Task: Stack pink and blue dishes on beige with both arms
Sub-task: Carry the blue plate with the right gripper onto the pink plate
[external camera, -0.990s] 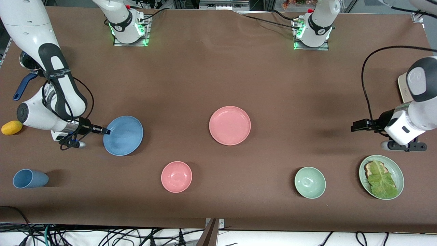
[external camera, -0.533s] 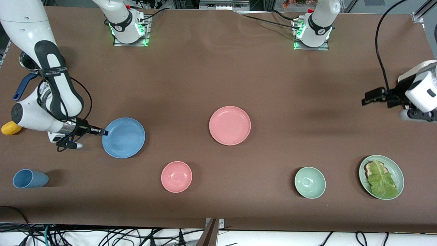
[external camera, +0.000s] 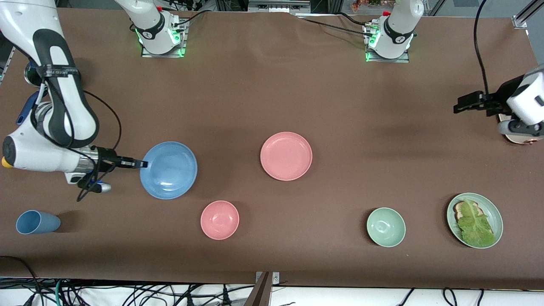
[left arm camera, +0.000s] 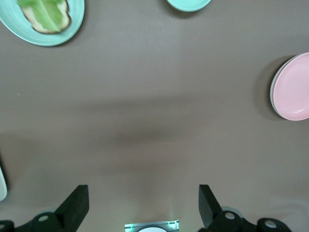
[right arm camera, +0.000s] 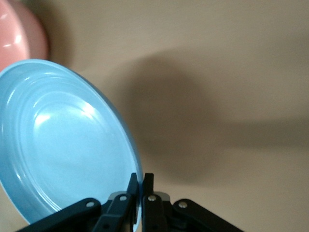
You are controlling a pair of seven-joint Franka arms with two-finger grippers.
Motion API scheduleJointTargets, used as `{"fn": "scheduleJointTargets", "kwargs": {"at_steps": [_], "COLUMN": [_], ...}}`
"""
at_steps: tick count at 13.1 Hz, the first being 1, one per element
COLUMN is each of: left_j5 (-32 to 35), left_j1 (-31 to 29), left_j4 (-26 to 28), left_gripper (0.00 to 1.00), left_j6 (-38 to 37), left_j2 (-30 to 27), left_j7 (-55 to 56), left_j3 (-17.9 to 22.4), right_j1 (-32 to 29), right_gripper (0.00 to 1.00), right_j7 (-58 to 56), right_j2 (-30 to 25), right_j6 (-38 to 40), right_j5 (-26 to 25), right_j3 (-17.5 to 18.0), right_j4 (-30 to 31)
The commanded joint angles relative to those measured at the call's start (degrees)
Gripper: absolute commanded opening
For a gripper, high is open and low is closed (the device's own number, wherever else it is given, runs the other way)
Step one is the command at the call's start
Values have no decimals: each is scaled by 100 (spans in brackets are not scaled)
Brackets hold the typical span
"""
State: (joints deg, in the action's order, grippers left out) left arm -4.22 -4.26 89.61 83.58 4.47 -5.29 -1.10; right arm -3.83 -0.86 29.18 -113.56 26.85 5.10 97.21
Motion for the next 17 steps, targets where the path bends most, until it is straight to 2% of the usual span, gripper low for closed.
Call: {"fn": "scheduleJointTargets", "kwargs": {"at_steps": [1, 5, 10, 14, 17], "left_j5": [238, 185, 220, 203, 185], "left_j1": [145, 154, 198, 207, 233], "left_j4": [22, -13, -58, -92, -101], "left_gripper": [100, 100, 100, 100, 100], "left_j6": [-122, -395, -535, -799, -799], "left_j2": [-394, -429, -561, -518, -509], "left_j7": [81, 712, 661, 547, 547], "left_j3": [-57, -74, -83, -74, -101], "right_j1": [145, 1311, 2666, 3221, 3406], "right_gripper": [0, 0, 0, 0, 0], "right_j7": [759, 1543, 3221, 3593, 3584], "right_j2": [-79, -36, 307, 746, 949], "right_j6": [1, -533, -1983, -2915, -3084], "right_j5": [-4, 13, -4, -4, -4], "right_j3": [438, 439, 430, 413, 395], "right_j4": [-53, -44, -35, 26, 44]}}
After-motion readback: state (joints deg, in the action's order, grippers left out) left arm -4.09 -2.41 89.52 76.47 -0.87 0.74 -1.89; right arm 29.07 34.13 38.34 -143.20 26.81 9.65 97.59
